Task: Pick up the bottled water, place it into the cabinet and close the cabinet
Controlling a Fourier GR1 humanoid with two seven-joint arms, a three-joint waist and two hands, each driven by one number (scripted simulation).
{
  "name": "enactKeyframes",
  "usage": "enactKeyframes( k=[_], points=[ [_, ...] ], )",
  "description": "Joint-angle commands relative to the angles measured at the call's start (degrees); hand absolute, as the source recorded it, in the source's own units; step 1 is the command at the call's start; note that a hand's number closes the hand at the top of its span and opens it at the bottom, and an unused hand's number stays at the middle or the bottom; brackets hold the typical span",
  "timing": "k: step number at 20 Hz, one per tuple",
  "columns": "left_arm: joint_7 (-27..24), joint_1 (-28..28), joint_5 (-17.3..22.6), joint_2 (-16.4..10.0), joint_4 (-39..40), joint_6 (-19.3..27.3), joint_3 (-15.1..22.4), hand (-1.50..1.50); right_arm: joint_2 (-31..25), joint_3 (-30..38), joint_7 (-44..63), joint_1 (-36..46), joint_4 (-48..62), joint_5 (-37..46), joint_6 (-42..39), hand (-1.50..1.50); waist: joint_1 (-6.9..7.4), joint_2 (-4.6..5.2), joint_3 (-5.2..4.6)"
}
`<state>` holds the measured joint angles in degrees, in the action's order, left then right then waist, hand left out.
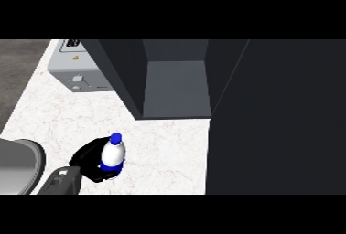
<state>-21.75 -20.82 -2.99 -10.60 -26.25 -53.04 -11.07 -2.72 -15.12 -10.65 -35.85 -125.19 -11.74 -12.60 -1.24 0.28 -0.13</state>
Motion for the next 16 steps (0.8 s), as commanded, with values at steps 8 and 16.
enactKeyframes(
  k=[8,16],
  points=[
    [-10.91,2.4,1.83,0.99,-1.42,-3.68,0.92,1.5,0.84,-2.31,-0.06,-1.19,-0.17,2.31,1.68,-1.5,0.47,-0.15,-0.02],
    [-12.46,2.92,15.66,3.06,-3.38,18.32,-14.87,1.5,-0.15,0.59,-1.73,-1.32,0.52,-0.34,0.36,-1.5,1.11,-0.36,0.11]
  ],
)
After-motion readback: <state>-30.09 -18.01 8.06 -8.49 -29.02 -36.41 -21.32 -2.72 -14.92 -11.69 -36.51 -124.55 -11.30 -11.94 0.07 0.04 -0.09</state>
